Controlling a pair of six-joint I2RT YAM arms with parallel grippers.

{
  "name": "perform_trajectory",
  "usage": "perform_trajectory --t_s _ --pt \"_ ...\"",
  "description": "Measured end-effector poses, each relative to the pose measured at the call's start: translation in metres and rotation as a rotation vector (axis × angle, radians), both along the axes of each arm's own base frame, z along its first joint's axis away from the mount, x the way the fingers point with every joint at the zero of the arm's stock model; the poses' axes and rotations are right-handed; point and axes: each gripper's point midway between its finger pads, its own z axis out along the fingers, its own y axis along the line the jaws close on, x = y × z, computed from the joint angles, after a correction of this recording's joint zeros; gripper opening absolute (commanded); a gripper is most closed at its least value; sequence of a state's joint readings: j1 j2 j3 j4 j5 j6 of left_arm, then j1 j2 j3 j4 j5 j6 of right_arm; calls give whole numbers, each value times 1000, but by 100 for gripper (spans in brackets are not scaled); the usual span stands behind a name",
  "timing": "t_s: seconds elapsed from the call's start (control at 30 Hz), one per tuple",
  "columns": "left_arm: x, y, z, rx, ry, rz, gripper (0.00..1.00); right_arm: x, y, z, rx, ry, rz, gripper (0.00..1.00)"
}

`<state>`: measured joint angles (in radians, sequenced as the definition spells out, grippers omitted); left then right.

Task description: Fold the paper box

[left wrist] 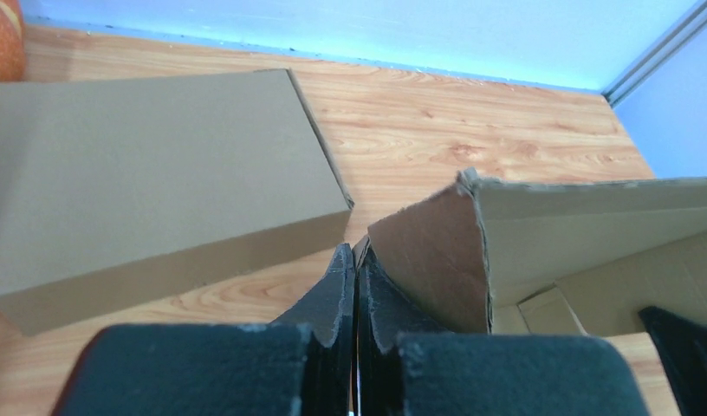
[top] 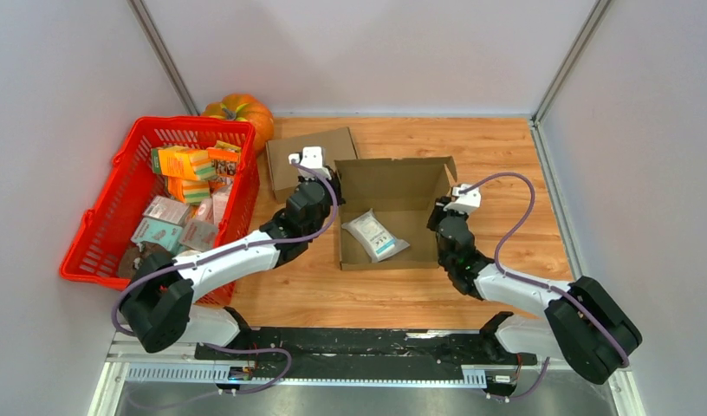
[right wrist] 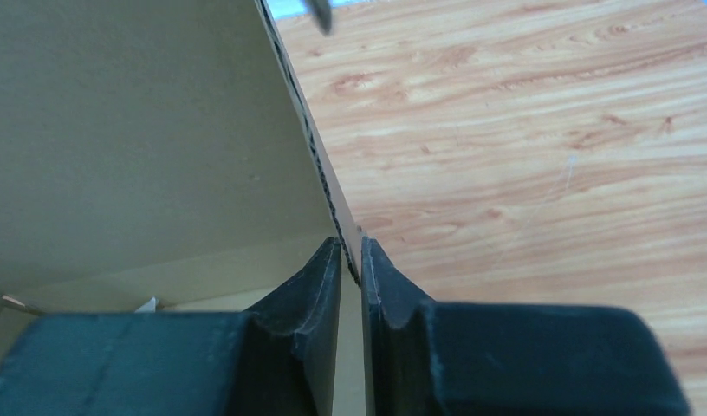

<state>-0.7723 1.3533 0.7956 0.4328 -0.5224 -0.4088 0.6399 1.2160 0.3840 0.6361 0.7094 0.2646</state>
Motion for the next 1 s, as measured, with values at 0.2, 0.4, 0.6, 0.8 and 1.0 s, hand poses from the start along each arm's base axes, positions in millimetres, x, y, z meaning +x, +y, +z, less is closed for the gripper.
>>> perform_trajectory --t_s 0.2,0.4,0.6,0.8,1.0 --pt "-20 -2 -4 -54 2 6 0 -20 -5 -8 36 3 -6 13" --pt "-23 2 -7 -82 10 27 0 -28 3 7 130 47 -10 11" --pt "-23 2 -7 -82 35 37 0 -27 9 24 202 115 -40 11" --pt "-27 -8 -12 -82 50 -2 0 -39 3 -12 219 180 -61 21" --pt "-29 -12 -14 -87 51 -25 0 -65 -11 -55 204 254 -52 49"
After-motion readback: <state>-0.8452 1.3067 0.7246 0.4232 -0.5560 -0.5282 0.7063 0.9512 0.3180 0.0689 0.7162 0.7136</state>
